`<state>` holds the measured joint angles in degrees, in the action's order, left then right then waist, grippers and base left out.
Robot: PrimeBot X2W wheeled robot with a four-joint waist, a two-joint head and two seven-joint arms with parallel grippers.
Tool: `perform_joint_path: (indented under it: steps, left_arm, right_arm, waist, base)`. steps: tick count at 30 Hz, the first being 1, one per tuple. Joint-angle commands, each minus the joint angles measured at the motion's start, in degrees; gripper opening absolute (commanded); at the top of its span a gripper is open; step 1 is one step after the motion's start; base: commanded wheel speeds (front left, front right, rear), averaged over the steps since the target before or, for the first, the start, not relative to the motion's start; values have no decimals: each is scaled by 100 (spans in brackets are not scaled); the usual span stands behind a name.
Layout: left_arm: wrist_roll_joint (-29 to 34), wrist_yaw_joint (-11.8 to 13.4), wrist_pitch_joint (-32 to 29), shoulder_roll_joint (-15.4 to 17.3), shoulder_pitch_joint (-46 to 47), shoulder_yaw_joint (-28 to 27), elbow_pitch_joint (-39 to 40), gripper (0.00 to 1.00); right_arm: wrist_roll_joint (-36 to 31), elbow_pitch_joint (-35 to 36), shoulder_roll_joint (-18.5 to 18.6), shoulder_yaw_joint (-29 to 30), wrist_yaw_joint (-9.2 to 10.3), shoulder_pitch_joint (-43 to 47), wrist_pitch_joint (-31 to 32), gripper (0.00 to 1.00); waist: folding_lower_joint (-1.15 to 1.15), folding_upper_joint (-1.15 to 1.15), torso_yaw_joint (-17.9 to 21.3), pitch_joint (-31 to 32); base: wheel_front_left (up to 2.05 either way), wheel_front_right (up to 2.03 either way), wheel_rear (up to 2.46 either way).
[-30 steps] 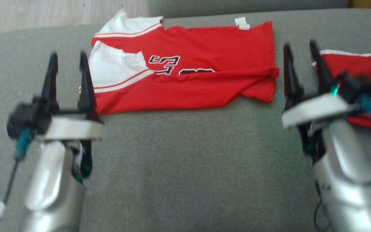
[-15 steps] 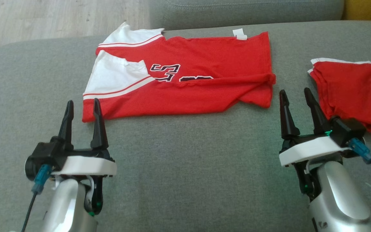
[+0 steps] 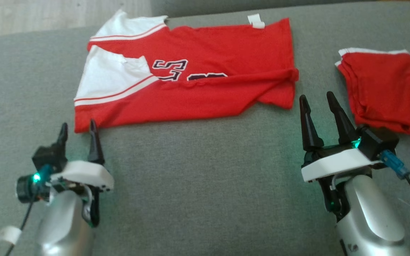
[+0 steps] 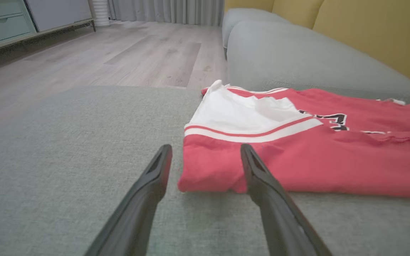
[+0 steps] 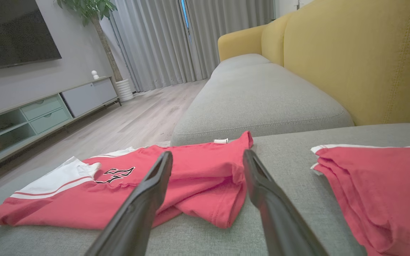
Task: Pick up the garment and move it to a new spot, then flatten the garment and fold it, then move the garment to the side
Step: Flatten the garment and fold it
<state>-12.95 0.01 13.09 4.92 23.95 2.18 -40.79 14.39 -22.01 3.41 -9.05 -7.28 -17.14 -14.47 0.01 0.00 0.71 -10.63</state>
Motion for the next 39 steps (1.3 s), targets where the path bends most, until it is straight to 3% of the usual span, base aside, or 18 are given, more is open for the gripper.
perform_joint_path:
  steps: [1, 7, 16, 17, 18, 19, 29, 33, 39]
  left_arm:
    - [86, 36, -31, 240, 368, -164, -101, 100]
    - [106, 75, -281, 478, 887, -155, -921, 100]
    - [85, 87, -932, 582, 1319, -65, -1929, 100]
    - [70, 72, -990, 577, 1345, -59, -2018, 80]
    - [60, 51, -1019, 572, 1370, -47, -2085, 25]
    - [54, 32, -1015, 568, 1394, -34, -2133, 0]
    - [-95, -125, 30, 455, 1588, -67, -1817, 0]
    - [-58, -260, 181, 349, 1491, -11, -1118, 0]
    - [88, -261, 189, 242, 1123, -9, 97, 0]
  right_arm:
    - [45, 220, -53, -173, -21, -256, -52, 100]
    - [79, 292, -53, -292, -21, -384, -52, 100]
    - [158, 400, -53, -346, -21, -480, -52, 100]
    - [160, 406, -53, -343, -21, -479, -52, 100]
    - [160, 409, -53, -337, -21, -479, -52, 100]
    - [157, 408, -53, -326, -21, -479, -52, 100]
    - [6, -8, -53, -108, -21, -507, -43, 100]
    - [-15, -403, -53, 18, -21, -576, 143, 100]
    - [71, -826, -53, 167, -21, -751, 438, 100]
  waist:
    - [-1, 0, 104, -121]
    - [-1, 0, 310, -366]
    - [-1, 0, 457, -474]
    - [-1, 0, 458, -473]
    - [-1, 0, 454, -469]
    - [-1, 0, 445, -461]
    - [-1, 0, 211, -318]
    - [-1, 0, 71, -261]
    - [-1, 0, -107, -277]
  base:
    - [0, 0, 0]
    - [0, 0, 0]
    - [0, 0, 0]
    - [0, 0, 0]
    - [0, 0, 0]
    - [0, 0, 0]
    - [0, 0, 0]
    - [0, 0, 0]
    - [0, 0, 0]
